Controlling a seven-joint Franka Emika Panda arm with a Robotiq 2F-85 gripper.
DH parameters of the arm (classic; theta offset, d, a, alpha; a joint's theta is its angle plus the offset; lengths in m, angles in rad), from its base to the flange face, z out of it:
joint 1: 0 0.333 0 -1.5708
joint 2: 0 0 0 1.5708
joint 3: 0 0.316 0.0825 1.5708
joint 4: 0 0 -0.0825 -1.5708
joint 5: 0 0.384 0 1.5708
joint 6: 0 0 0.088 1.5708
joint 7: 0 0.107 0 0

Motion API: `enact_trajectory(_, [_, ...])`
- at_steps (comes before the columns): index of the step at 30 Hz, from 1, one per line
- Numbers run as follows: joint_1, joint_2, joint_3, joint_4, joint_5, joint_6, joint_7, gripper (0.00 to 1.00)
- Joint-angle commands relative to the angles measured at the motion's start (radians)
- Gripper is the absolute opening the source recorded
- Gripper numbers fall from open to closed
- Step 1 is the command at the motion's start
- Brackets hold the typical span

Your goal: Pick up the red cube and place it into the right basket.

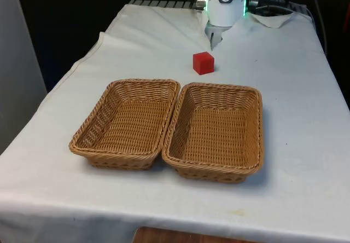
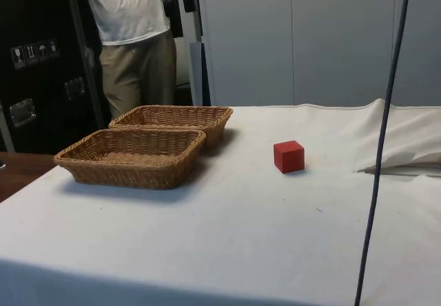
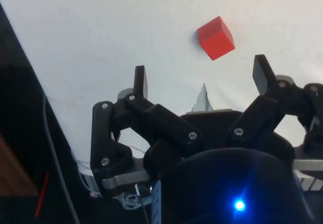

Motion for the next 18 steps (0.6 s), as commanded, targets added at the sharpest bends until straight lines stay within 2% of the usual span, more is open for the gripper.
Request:
enact_trajectory(1, [0.000,0.000,0.000,0.000,0.000,0.000,0.000,1.00])
enact_trajectory(2, [0.004,-0.009,0.004,-0.008,-0.013,0.003,0.012,1.00])
enact_trajectory(10, [0.003,-0.050,0.012,-0.053,-0.036,0.019,0.026,1.00])
enact_trajectory(11, [0.001,-0.037,0.011,-0.039,-0.024,0.003,0.014,1.00])
enact_trajectory(13, [0.002,-0.069,0.015,-0.074,-0.040,0.026,0.031,1.00])
enact_trajectory(18, [0.002,-0.107,0.017,-0.122,-0.046,0.056,0.032,1.00])
